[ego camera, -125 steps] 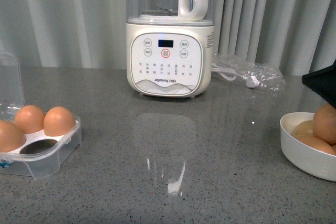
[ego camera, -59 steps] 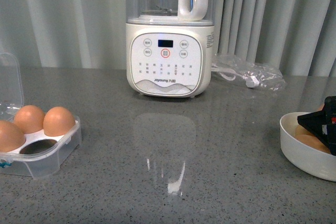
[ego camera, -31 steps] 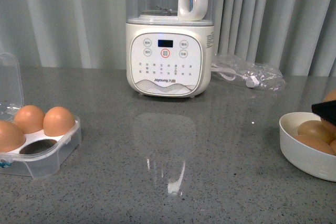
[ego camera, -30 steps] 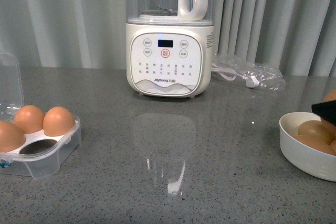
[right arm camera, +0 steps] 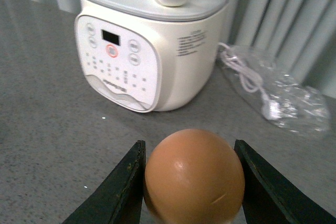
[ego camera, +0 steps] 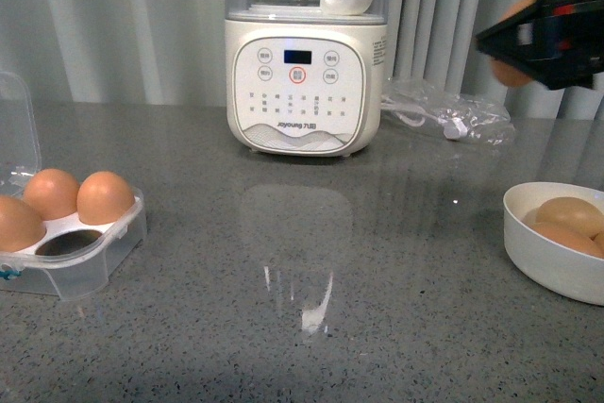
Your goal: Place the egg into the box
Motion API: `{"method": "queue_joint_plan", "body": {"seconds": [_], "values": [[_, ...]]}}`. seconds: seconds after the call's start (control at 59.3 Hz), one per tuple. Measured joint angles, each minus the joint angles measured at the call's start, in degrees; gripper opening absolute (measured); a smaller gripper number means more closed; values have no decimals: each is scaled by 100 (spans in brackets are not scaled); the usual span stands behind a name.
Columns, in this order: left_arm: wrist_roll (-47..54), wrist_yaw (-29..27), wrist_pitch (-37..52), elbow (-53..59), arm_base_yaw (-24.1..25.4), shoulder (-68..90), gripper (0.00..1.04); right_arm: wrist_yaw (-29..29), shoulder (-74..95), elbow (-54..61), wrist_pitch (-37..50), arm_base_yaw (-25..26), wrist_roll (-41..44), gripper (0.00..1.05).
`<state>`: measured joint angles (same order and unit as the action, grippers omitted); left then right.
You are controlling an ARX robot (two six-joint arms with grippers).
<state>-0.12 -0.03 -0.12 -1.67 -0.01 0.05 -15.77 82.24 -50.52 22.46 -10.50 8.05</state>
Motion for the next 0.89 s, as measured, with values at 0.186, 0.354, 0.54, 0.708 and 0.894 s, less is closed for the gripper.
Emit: {"method": "queue_joint_plan", "body": {"seconds": [0.186, 0.354, 0.54, 0.708, 0.894], "values": [[0, 0, 0, 0, 0, 0, 98, -236, 798, -721, -13, -721, -223, 43], [0, -2, 0, 0, 0, 0, 98, -719, 1325, -1381, -188, -1314, -538, 43], [0, -2, 0, 0, 0, 0, 98, -1270, 1825, -1917, -365, -1812, -901, 43], [0, -2, 0, 0, 0, 0, 98, -1650, 2109, -2210, -540, -2039, -1005, 43], [0, -2, 0, 0, 0, 0, 98, -2015, 2225, -2267, -584, -2079, -1021, 43]]}}
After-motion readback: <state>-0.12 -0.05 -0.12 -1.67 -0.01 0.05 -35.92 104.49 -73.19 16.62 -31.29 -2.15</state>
